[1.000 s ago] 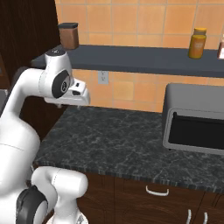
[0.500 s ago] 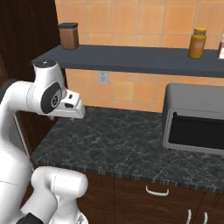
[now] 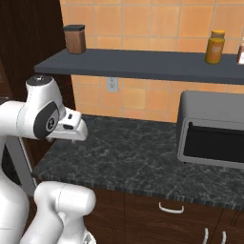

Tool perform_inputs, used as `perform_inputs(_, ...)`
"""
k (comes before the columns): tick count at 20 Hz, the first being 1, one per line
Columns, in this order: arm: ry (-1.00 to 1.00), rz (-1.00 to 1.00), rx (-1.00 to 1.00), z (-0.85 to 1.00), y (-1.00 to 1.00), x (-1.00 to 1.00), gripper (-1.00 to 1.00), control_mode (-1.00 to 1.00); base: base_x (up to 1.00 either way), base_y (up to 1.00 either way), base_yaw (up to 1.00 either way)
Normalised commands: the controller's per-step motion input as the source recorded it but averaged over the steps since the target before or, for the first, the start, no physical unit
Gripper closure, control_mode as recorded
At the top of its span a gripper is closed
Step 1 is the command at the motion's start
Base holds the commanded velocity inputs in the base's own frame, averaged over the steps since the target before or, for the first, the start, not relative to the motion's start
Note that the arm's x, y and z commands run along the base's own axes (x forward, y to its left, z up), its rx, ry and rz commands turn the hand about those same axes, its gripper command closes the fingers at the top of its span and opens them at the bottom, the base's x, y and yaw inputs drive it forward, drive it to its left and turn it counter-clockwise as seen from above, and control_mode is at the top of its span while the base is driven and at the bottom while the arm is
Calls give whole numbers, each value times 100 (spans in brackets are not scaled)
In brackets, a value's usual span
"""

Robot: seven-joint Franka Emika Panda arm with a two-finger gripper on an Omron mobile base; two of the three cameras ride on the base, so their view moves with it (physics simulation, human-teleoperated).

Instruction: Take a straw from the drawer in front and place it inside the glass cup on the dining counter.

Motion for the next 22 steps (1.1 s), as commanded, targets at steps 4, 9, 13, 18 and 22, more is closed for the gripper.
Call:
perform_inputs(4,0,0,0,-10,0,-51,-100,-100,0,0,0)
perform_inputs(9,0,0,0,-4,0,-29,-100,100,-19,0,0)
perform_inputs(13,0,0,0,0,0,0,-100,100,-53,0,0)
perform_inputs(18,0,0,0,0,0,0,-100,100,-44,0,0)
perform_inputs(22,0,0,0,0,0,0,-100,100,-36,-15,0)
